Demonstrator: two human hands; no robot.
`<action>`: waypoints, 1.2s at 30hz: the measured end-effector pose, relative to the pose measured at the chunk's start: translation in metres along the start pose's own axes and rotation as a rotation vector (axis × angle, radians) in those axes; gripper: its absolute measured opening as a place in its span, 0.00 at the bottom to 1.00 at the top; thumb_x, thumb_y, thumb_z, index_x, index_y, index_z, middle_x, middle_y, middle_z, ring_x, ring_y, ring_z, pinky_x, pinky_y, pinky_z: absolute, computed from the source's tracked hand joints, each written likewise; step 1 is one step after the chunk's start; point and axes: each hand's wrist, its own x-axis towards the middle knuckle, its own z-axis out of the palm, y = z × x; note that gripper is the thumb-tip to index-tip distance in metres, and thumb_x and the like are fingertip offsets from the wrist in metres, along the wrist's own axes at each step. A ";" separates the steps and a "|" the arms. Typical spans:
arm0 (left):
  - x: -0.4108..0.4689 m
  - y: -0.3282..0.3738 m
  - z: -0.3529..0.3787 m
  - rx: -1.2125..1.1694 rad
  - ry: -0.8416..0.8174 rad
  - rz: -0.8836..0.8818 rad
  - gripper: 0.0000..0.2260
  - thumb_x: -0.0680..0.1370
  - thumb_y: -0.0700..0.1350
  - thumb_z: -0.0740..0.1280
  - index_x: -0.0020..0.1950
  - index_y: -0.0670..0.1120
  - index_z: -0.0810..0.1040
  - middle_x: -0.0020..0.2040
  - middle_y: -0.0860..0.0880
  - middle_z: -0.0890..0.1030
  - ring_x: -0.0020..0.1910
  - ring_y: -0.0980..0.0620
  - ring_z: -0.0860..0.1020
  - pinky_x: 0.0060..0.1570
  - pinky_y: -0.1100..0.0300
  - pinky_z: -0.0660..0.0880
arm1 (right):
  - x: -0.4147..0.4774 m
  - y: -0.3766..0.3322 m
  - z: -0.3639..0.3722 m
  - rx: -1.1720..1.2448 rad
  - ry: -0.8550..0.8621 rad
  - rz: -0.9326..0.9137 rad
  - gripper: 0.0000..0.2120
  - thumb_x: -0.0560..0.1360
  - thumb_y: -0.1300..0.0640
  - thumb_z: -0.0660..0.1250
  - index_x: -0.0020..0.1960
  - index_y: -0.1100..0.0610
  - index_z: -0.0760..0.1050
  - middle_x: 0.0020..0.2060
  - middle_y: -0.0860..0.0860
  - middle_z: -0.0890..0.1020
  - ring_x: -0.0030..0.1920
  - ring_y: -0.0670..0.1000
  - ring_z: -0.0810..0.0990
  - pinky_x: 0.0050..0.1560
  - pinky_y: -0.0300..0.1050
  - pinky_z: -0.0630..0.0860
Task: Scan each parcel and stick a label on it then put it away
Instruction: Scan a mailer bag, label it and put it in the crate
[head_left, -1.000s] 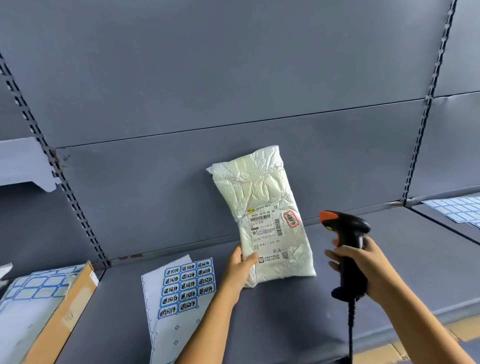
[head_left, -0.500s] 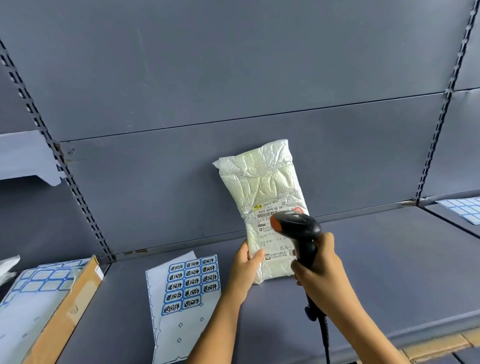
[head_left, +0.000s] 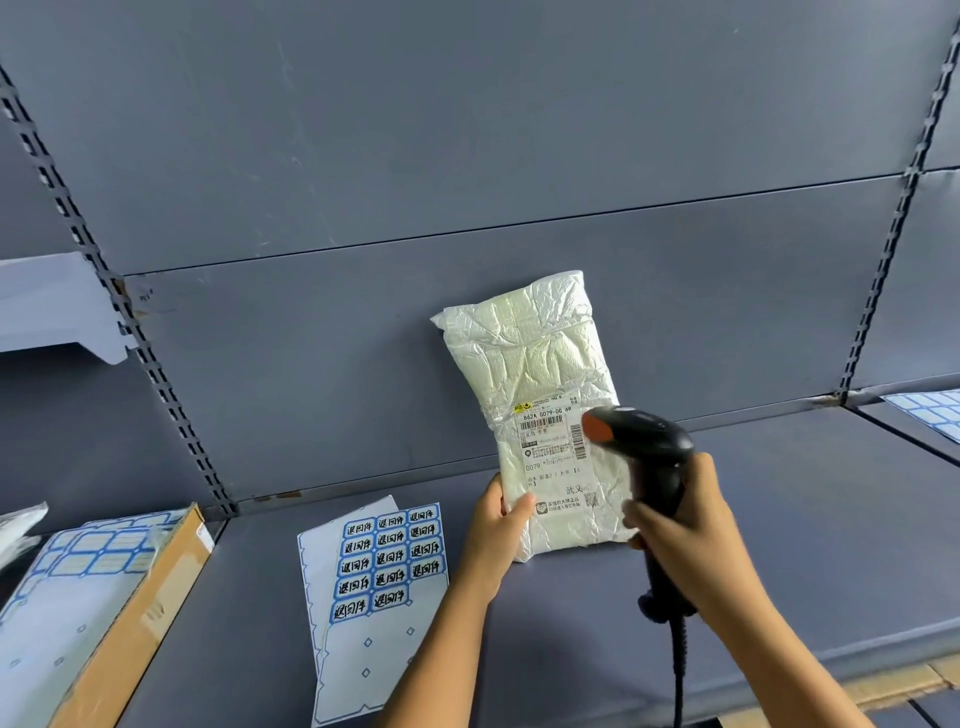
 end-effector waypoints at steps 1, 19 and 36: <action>0.000 0.000 0.000 -0.010 0.000 -0.004 0.12 0.79 0.37 0.62 0.54 0.53 0.75 0.52 0.55 0.82 0.50 0.57 0.81 0.48 0.61 0.78 | 0.009 0.003 -0.008 0.100 0.018 0.046 0.14 0.71 0.71 0.66 0.49 0.57 0.66 0.40 0.58 0.77 0.34 0.58 0.78 0.37 0.53 0.78; 0.000 0.001 0.001 -0.050 0.006 -0.006 0.11 0.79 0.36 0.63 0.55 0.53 0.75 0.51 0.54 0.82 0.50 0.55 0.80 0.47 0.63 0.77 | 0.097 0.076 -0.065 -0.248 -0.087 0.497 0.13 0.71 0.54 0.72 0.49 0.64 0.77 0.40 0.59 0.80 0.40 0.58 0.78 0.42 0.47 0.74; -0.007 0.003 0.002 -0.030 0.031 0.008 0.12 0.79 0.37 0.63 0.54 0.55 0.75 0.52 0.56 0.82 0.51 0.57 0.81 0.50 0.62 0.77 | 0.080 0.043 -0.012 -0.231 0.007 0.006 0.14 0.72 0.51 0.68 0.54 0.55 0.72 0.50 0.53 0.78 0.51 0.53 0.75 0.47 0.41 0.69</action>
